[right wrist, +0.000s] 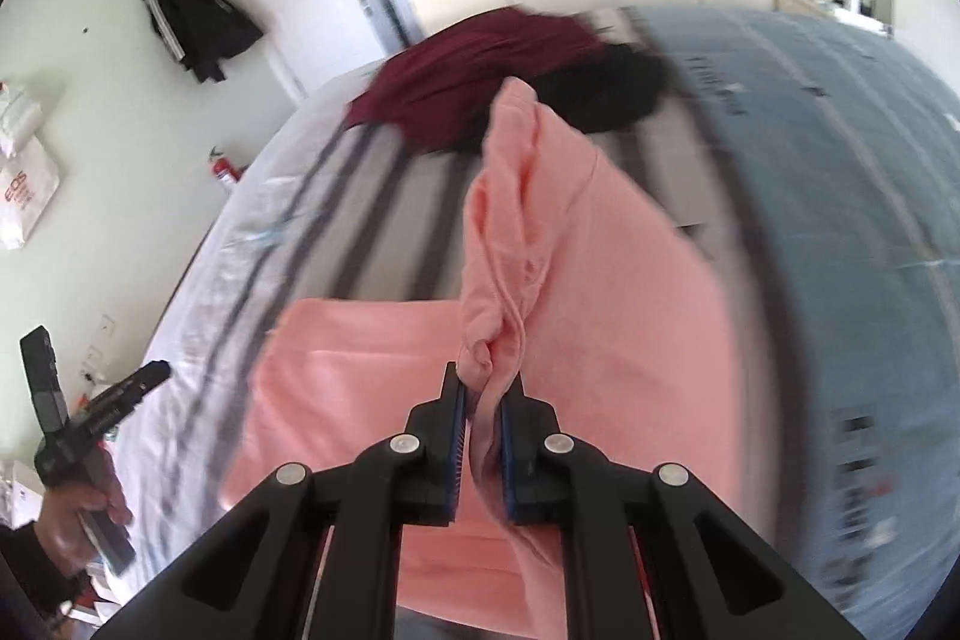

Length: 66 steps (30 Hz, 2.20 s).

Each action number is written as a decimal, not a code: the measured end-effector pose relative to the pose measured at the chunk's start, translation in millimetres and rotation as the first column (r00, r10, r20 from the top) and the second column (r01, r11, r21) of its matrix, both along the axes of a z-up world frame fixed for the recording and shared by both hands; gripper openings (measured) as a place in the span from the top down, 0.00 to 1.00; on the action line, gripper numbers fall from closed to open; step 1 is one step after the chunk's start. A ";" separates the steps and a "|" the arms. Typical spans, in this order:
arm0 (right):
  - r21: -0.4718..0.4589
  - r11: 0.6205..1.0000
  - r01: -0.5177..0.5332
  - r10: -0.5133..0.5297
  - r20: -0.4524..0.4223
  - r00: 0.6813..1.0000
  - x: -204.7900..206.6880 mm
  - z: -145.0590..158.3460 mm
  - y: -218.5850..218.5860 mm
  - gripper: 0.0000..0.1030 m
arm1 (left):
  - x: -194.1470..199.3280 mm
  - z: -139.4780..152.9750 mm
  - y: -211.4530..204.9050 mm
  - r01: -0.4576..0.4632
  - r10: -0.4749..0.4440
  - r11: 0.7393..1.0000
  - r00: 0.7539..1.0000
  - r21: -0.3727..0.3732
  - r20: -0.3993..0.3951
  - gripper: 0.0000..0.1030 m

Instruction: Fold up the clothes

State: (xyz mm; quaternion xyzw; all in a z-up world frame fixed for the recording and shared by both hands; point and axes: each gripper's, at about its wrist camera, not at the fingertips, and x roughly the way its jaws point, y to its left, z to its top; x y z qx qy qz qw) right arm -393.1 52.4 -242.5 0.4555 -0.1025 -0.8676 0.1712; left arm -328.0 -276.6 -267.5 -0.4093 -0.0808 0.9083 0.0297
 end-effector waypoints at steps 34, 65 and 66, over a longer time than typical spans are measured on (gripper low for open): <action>0.015 0.999 0.045 -0.046 0.082 0.996 29.9 -61.1 -88.6 0.48 | 2.8 -23.9 -37.0 -0.022 0.021 0.999 1.000 0.044 0.012 0.67; 0.127 0.979 0.158 -0.171 0.096 0.981 2.6 -115.5 111.8 0.49 | -50.8 -47.0 29.5 -0.111 0.111 0.994 0.992 0.006 0.059 0.54; 0.127 0.977 0.169 -0.181 0.093 0.979 0.2 -112.4 115.1 0.49 | -54.6 -42.6 34.5 -0.083 0.083 0.997 0.996 0.001 0.044 0.54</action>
